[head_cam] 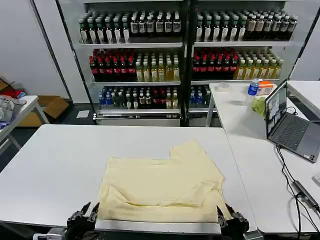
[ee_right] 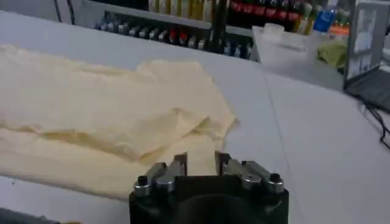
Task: Fold and organize the clothes.
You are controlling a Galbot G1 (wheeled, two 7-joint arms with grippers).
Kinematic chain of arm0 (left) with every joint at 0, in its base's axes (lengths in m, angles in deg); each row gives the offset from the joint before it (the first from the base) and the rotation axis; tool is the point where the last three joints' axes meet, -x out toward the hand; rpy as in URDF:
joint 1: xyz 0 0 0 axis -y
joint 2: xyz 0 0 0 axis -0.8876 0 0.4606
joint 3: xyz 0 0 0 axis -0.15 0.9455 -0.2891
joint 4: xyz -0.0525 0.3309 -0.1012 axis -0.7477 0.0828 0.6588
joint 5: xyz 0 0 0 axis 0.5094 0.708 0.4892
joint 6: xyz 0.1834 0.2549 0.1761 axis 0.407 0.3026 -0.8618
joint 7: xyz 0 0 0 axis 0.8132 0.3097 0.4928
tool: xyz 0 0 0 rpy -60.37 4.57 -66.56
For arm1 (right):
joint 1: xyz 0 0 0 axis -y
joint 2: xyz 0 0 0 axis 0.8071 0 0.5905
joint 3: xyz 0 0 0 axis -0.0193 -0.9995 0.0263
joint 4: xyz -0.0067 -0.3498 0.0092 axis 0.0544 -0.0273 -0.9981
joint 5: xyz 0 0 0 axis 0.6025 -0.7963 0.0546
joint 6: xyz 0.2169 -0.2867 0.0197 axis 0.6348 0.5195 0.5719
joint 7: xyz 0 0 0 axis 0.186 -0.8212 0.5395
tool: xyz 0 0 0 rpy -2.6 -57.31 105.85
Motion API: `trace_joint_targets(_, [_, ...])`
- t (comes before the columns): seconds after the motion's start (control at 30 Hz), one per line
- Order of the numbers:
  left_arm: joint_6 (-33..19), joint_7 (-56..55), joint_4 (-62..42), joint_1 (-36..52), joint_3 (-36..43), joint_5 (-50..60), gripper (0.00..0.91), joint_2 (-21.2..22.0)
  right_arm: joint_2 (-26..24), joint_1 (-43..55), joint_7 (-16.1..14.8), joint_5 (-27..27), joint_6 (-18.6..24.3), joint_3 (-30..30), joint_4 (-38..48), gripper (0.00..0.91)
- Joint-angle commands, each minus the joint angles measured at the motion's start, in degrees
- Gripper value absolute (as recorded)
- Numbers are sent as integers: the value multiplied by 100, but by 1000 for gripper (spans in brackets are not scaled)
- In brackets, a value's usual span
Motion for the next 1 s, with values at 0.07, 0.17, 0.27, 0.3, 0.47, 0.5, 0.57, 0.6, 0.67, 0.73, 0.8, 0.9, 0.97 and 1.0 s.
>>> trace_joint_targets(0.07, [91, -117, -286, 806, 1, -443, 907, -360, -176, 1521, 153, 421, -56, -333, 586, 907])
trace_joint_targets(0.17, [135, -153, -635, 1271, 173, -582, 907, -557, -181, 2542, 268, 666, -117, -830, 1142, 907])
trace_joint_targets(0.27, [219, -209, -1067, 1765, 324, -803, 907, -769, -133, 3359, 351, 896, -198, -1200, 1689, 907])
trace_joint_targets(0.3, [265, -241, -1231, 1998, 399, -897, 907, -837, -93, 3555, 402, 995, -224, -1335, 1824, 907])
trace_joint_targets(0.47, [431, -404, -1930, 3165, 773, -1270, 907, -1042, 66, 4884, 451, 1225, -231, -1934, 2797, 907])
trace_joint_targets(0.5, [431, -417, -2046, 3342, 847, -1272, 907, -1084, 99, 5053, 467, 1282, -232, -2034, 2964, 907])
trace_joint_targets(0.57, [433, -434, -2304, 3671, 1031, -1301, 907, -1174, 186, 5433, 497, 1447, -234, -2216, 3284, 907])
trace_joint_targets(0.6, [434, -435, -2382, 3732, 1100, -1318, 907, -1189, 230, 5597, 512, 1501, -234, -2295, 3424, 907])
trace_joint_targets(0.67, [434, -438, -2551, 3908, 1247, -1368, 907, -1226, 316, 5818, 515, 1607, -235, -2460, 3762, 907])
trace_joint_targets(0.73, [435, -448, -2687, 4101, 1411, -1407, 907, -1237, 405, 5986, 510, 1664, -236, -2585, 4049, 907])
trace_joint_targets(0.8, [435, -452, -2915, 4254, 1547, -1422, 907, -1218, 489, 6175, 505, 1704, -235, -2668, 4376, 907])
trace_joint_targets(0.9, [432, -445, -3229, 4443, 1747, -1415, 907, -1175, 570, 6419, 476, 1804, -236, -2784, 4745, 907])
trace_joint_targets(0.97, [434, -446, -3433, 4572, 1857, -1436, 907, -1120, 655, 6591, 456, 1806, -235, -2866, 5120, 907])
trace_joint_targets(1.0, [433, -446, -3479, 4623, 1885, -1437, 907, -1101, 679, 6646, 442, 1805, -235, -2887, 5228, 907])
